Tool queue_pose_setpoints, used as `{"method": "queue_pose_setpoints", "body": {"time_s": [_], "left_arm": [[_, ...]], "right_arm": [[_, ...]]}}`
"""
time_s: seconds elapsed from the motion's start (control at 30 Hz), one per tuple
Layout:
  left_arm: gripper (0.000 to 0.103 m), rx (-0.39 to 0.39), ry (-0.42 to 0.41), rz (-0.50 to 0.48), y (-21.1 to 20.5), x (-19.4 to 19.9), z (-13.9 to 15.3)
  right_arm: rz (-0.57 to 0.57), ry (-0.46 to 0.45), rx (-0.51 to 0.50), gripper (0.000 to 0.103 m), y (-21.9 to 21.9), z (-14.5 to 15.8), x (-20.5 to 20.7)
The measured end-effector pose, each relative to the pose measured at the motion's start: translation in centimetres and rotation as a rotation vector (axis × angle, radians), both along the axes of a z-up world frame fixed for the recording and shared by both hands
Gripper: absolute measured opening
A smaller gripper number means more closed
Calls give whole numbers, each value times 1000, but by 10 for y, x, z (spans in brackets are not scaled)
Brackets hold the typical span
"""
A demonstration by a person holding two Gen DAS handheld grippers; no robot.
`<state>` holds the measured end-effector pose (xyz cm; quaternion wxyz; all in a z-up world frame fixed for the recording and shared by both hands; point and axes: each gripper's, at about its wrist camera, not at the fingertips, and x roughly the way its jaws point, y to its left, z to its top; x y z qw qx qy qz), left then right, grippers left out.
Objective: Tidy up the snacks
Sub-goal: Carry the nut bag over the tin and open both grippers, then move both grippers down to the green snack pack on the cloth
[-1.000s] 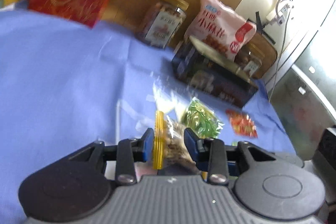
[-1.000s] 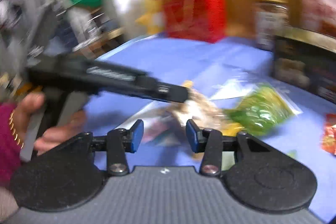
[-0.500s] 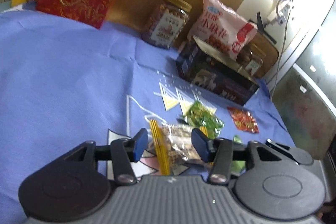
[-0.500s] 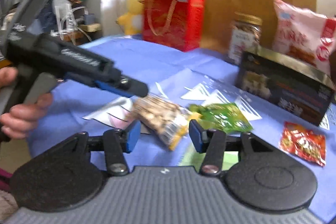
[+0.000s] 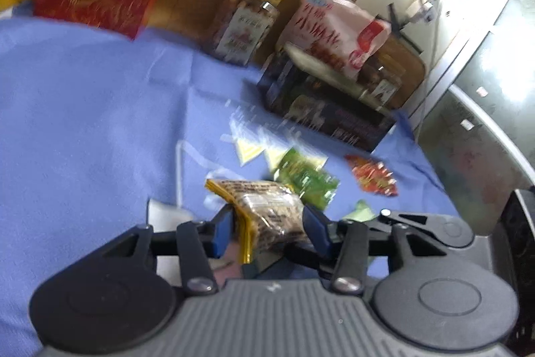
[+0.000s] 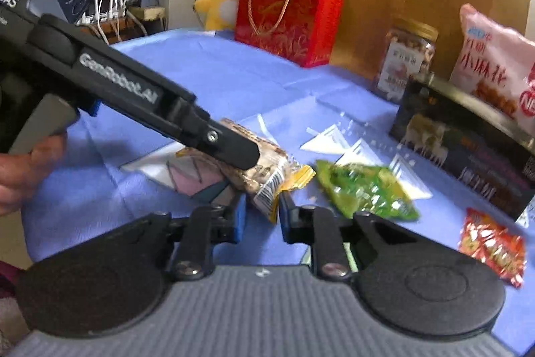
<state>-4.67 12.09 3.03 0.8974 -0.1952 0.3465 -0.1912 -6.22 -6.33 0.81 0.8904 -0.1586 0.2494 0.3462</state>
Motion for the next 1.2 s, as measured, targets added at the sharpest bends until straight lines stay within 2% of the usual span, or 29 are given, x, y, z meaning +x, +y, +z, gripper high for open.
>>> {"method": "queue_pose_setpoints", "body": {"time_s": [0.13,0.33,0.53,0.7,0.8,0.93,1.0,1.03,1.1,1.2], "left_arm": [[44,21,-89,-35,-13,20,34],[46,84,-220,-115,-61,84,77],[48,87,-214,-174,-107,160,80],[52,203,-175,-112,-129,200,64],[52,226,-179,-38,-123,202,59],[52,168,-165,-11,-103,184,56],[56,147,-167,-11,-94,169,55],[59,142,-163,-12,-90,162,54],[59,122,-150,-15,-81,146,49],[60,70,-104,-24,-64,123,35]], "right_arm": [[-61,-58,85,24,-13,24,16],[-213,-122,186,24,-47,60,68],[-384,-157,174,24,-74,63,125],[-456,-128,150,28,-82,47,164],[-453,-111,179,31,-85,40,170],[-451,-86,261,31,-96,40,155],[-457,-57,312,32,-107,40,142],[-455,-50,341,37,-112,40,135],[-415,42,373,37,-117,36,125],[-361,114,391,37,-118,26,105]]}}
